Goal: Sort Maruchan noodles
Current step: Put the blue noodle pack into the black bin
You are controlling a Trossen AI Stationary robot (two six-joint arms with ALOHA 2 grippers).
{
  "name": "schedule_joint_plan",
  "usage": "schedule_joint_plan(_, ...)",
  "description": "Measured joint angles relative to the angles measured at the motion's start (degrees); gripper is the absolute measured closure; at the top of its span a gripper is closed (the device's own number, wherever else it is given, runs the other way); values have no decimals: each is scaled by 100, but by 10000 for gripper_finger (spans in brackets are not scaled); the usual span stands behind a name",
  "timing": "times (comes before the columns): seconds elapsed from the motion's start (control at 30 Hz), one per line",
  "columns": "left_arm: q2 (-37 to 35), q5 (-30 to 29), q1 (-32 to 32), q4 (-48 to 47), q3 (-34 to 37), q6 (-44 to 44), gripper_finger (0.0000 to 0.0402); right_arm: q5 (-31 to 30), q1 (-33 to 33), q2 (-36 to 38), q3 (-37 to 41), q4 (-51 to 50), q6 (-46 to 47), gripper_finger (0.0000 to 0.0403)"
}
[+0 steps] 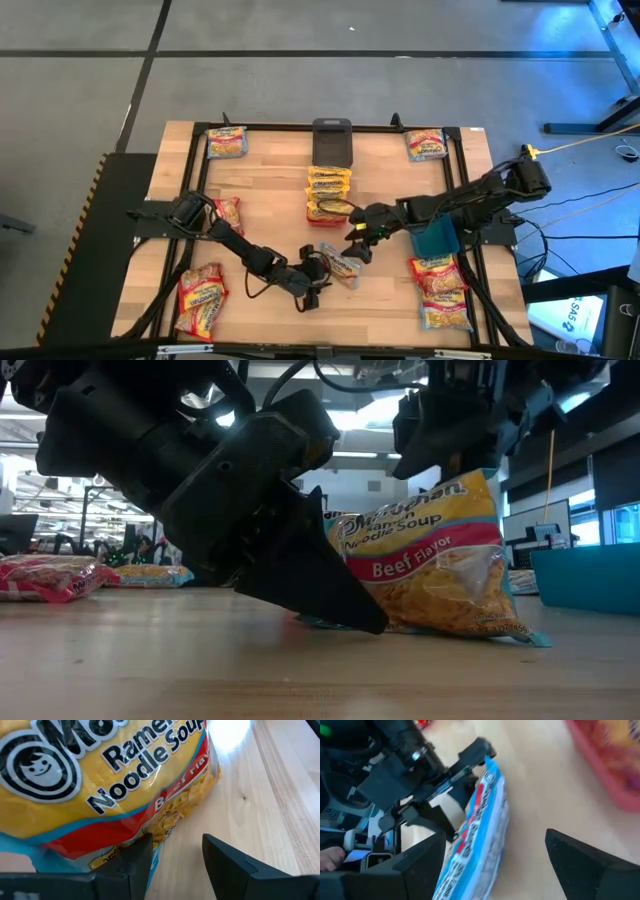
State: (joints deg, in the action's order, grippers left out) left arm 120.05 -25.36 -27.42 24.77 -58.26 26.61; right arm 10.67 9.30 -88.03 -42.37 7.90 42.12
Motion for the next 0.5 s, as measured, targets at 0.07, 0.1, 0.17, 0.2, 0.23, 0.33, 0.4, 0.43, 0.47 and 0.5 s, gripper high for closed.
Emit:
schedule_joint_plan(0.07,0,0,2,2,0,0,232,-28,90,0,0,-3,218,84)
schedule_joint_plan(0.1,0,0,2,2,0,0,232,-97,140,-5,-2,-19,270,84)
schedule_joint_plan(0.17,-2,0,2,4,0,-1,232,-227,236,-74,-7,-17,395,84)
schedule_joint_plan(0.2,-2,-2,2,7,0,-2,232,-261,268,-105,-5,-32,408,84)
schedule_joint_plan(0.23,-2,-2,2,9,0,-2,232,-263,290,-162,-19,1,419,84)
schedule_joint_plan(0.33,-4,-4,4,13,0,-2,232,-262,359,-468,-239,-111,411,84)
schedule_joint_plan(0.4,-6,-4,4,13,0,-4,232,-202,359,-713,-499,-150,297,84)
schedule_joint_plan(0.43,-7,-6,4,13,0,-4,232,-179,359,-801,-661,-263,245,84)
schedule_joint_plan(0.47,-7,-7,4,12,0,-3,232,-163,359,-879,-832,-466,195,84)
schedule_joint_plan(0.5,-7,-6,4,13,0,-4,232,-175,359,-992,-1033,-758,128,84)
